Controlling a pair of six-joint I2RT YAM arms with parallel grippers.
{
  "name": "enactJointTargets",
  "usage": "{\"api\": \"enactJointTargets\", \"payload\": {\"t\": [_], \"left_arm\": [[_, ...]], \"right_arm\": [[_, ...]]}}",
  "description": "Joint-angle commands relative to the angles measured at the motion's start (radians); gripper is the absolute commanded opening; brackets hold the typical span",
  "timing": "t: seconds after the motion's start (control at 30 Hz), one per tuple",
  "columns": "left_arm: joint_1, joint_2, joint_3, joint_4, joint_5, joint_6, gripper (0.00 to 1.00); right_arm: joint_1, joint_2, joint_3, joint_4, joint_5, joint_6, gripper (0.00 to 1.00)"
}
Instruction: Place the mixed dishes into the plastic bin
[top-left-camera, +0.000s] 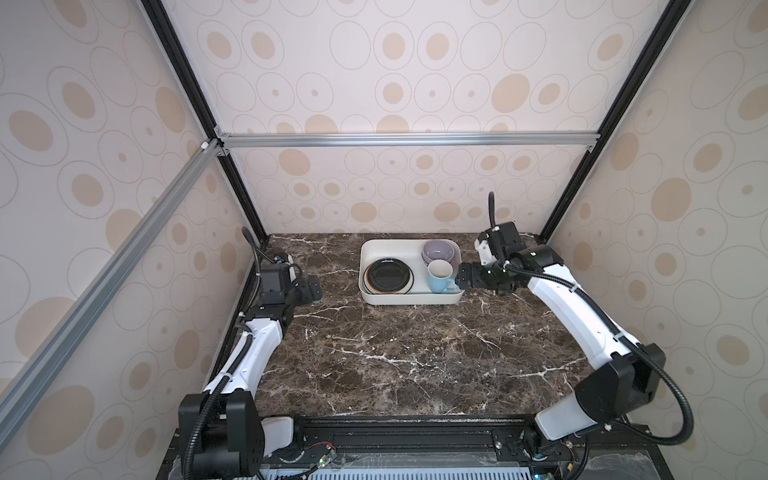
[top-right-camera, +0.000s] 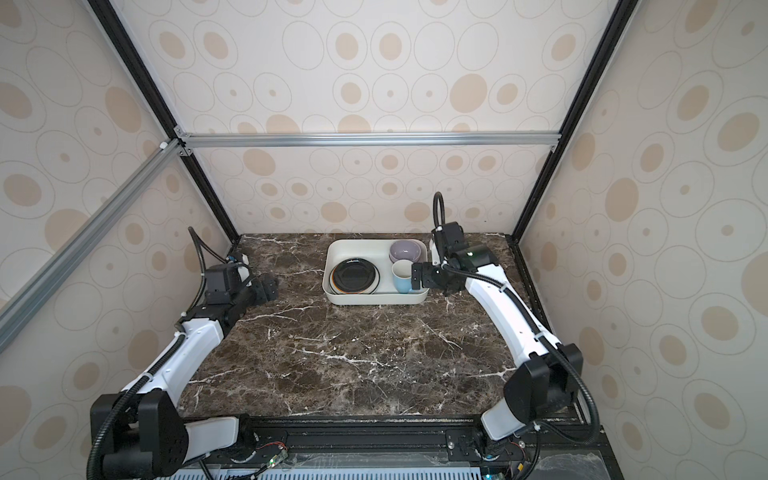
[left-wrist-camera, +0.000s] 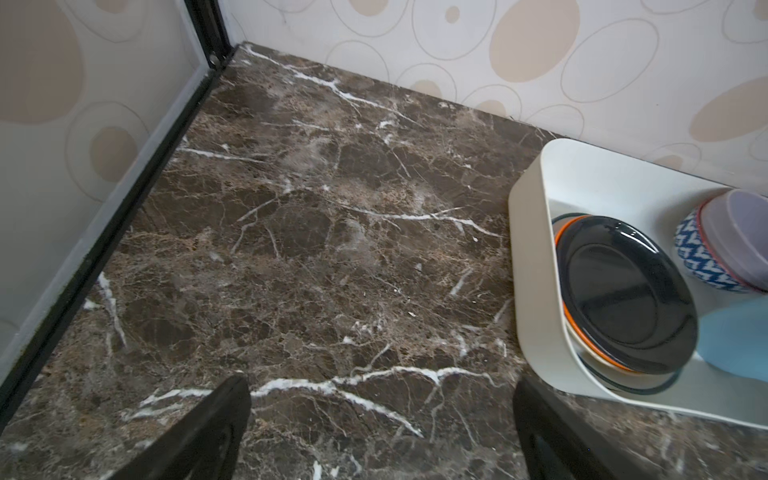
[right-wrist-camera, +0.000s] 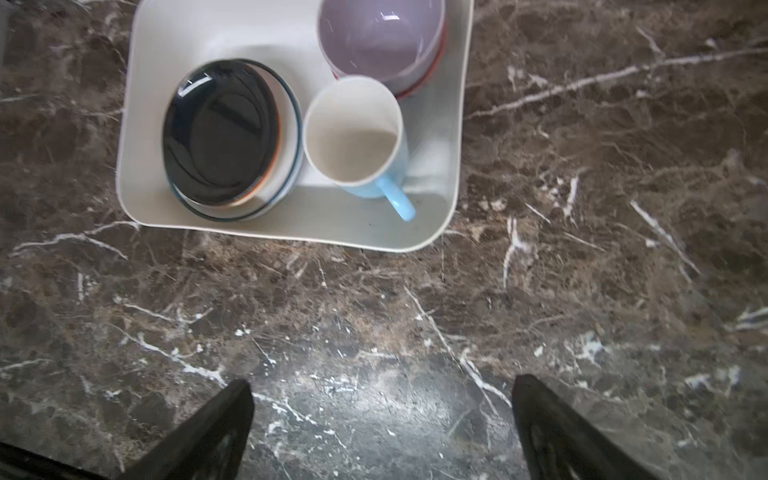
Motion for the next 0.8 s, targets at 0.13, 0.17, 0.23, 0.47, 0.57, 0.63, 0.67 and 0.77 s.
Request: {"api": "enactJointTargets", "payload": {"t": [0.13, 0.17, 0.23, 0.47, 0.57, 0.63, 0.67, 0.77], "left_arm": [[0.001, -0.081, -0.261, 0.467, -0.148, 0.053, 0.99], [0.003, -0.105, -0.327, 0.570, -0.153, 0.055, 0.99], [0.001, -0.140, -0.460, 0.777, -0.164, 0.074, 0.99], [0.002, -0.038, -0.610, 1.079, -0.224, 0.188, 0.99], [0.002, 0.045, -0.630, 1.205, -0.201, 0.197, 0.99], [0.002, 0.097, -0.609, 1.237, -0.178, 0.201, 0.99], [0.002, 0.126, -0.603, 1.270, -0.172, 0.204, 0.99], [0.002, 0.187, -0.549, 1.254, -0.123, 0.185, 0.99]], "right_arm": [[-0.013, -0.198, -0.333, 0.184, 0.158, -0.067, 1.00], [-0.012, -0.235, -0.384, 0.226, 0.154, -0.087, 1.00], [-0.013, -0.305, -0.478, 0.328, 0.155, -0.111, 1.00], [-0.024, -0.424, -0.727, 0.664, 0.217, -0.235, 1.00], [-0.044, -0.422, -0.804, 0.819, 0.229, -0.264, 1.00], [-0.082, -0.401, -0.843, 0.913, 0.221, -0.269, 1.00], [-0.099, -0.379, -0.863, 0.957, 0.218, -0.263, 1.00], [-0.136, -0.320, -0.900, 1.036, 0.239, -0.263, 1.00]]}}
